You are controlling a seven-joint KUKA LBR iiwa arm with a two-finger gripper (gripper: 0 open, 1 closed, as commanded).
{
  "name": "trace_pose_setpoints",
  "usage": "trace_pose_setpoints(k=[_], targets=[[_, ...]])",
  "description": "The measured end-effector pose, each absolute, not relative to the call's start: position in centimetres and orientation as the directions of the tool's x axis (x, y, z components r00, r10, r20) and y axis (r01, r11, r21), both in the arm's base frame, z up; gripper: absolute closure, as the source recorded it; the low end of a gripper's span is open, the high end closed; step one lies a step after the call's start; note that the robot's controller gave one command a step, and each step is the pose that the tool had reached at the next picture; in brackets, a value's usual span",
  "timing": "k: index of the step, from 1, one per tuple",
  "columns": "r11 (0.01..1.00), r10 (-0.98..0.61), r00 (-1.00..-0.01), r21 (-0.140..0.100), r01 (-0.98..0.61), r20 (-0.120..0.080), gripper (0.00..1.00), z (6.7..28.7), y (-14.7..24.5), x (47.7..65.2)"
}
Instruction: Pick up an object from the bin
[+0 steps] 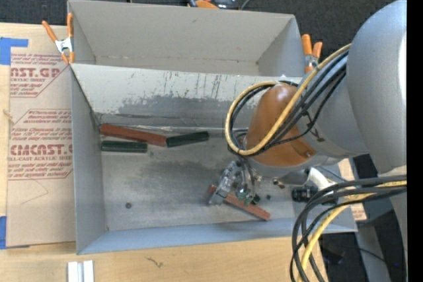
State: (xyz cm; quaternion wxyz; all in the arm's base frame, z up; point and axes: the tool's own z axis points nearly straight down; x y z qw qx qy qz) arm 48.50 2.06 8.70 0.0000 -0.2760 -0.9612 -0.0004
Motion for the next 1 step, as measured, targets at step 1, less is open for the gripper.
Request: trace_pose_setpoints(k=[1], targets=[[0.848, 0.53, -0.848, 0.002, 0.53, -0.001, 1.0, 12.15, 2.09, 48.53]])
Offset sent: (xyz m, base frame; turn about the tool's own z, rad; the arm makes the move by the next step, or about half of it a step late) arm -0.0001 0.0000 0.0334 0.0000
